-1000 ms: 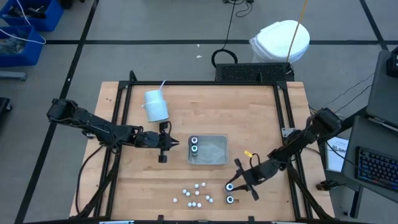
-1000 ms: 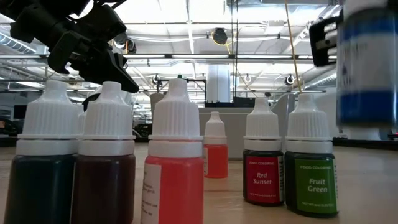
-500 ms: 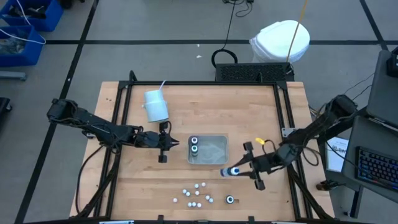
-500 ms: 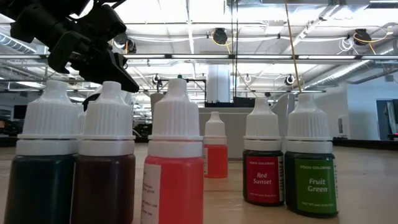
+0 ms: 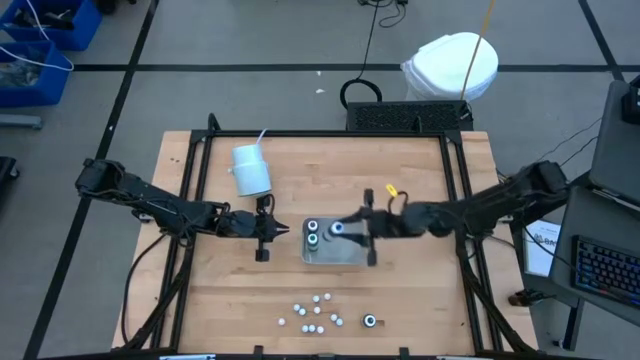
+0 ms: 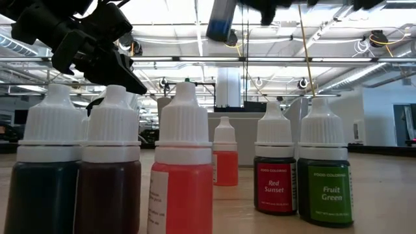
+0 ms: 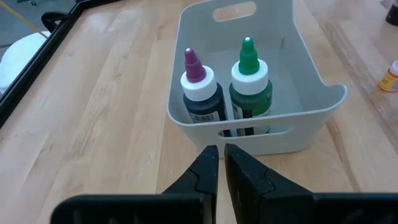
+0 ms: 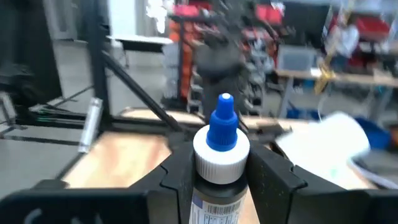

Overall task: Pick & Place food coloring
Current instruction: Put the large blue food coloring bottle into the bin

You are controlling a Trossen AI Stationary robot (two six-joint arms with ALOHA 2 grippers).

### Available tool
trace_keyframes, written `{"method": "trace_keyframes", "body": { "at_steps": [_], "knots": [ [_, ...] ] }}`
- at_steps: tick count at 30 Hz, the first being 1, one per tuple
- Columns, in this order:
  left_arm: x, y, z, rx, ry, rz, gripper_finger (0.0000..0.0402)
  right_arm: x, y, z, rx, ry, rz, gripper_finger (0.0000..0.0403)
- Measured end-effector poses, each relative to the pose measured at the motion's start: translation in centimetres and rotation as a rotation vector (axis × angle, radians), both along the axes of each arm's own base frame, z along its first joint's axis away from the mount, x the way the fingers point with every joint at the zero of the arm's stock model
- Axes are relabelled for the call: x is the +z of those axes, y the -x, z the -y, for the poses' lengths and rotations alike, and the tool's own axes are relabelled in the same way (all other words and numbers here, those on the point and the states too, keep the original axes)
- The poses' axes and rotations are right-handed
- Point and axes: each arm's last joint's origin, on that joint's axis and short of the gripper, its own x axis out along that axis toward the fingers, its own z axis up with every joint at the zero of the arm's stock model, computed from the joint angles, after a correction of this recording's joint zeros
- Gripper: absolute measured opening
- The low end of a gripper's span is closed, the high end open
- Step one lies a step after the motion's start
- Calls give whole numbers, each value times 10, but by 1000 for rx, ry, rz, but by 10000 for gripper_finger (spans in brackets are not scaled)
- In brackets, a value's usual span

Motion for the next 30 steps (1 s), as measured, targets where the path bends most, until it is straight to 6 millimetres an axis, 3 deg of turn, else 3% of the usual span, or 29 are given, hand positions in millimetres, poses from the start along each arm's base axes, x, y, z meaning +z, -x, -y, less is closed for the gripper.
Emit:
{"method": "trace_keyframes", "body": {
  "at_steps": [8,24,30],
  "knots": [
    [0,0,0,-2,-4,-2,37,-47,-28,16,-68,-13,-133,117],
    [0,0,0,-3,-4,-3,37,-71,-33,20,-149,-46,-217,115],
    [0,0,0,-3,-3,-2,37,-84,-27,22,-176,-64,-208,117]
  ]
}}
